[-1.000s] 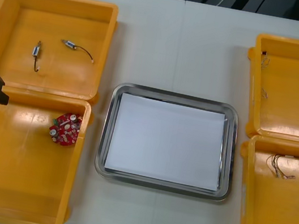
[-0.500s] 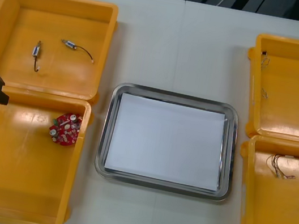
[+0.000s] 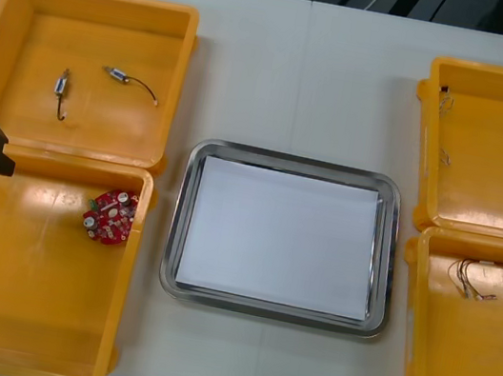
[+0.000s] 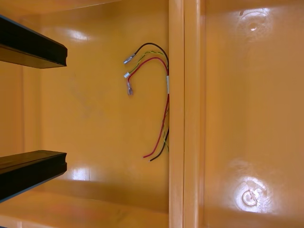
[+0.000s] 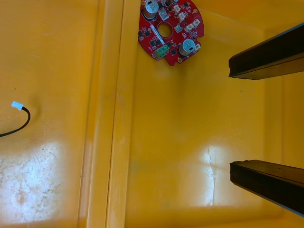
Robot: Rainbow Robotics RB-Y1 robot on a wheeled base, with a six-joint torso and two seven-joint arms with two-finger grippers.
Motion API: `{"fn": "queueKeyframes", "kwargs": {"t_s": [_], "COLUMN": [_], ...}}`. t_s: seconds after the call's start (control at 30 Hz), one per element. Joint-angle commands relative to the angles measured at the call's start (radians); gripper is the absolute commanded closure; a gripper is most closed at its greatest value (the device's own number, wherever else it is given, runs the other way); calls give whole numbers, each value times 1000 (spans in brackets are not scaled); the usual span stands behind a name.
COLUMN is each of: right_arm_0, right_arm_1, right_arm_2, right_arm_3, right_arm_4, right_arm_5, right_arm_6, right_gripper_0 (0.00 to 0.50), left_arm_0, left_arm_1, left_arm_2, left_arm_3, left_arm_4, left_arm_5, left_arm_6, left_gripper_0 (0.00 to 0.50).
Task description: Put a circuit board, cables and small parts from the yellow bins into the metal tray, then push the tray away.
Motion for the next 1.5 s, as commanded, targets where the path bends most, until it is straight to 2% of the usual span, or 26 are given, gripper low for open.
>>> {"fn": "queueKeyframes", "kwargs": {"t_s": [0.03,1.5], "right_arm_0": [12,12], "right_arm_1": [-11,-11], "right_arm_2": [-35,-35], "right_arm_3": [-6,-6], "right_arm_4": [-9,-9], "right_arm_5": [-6,-6], "right_arm_6": [6,6], "right_gripper_0": [0,0], "left_arm_0": [-18,-18], "left_arm_1": [42,42], "left_arm_2": [29,29], "left_arm_3": [-28,-28], "left_arm_4": [6,6], "left_arm_5": [6,6], "left_arm_6": [-78,-78], "left_gripper_0": [0,0]}}
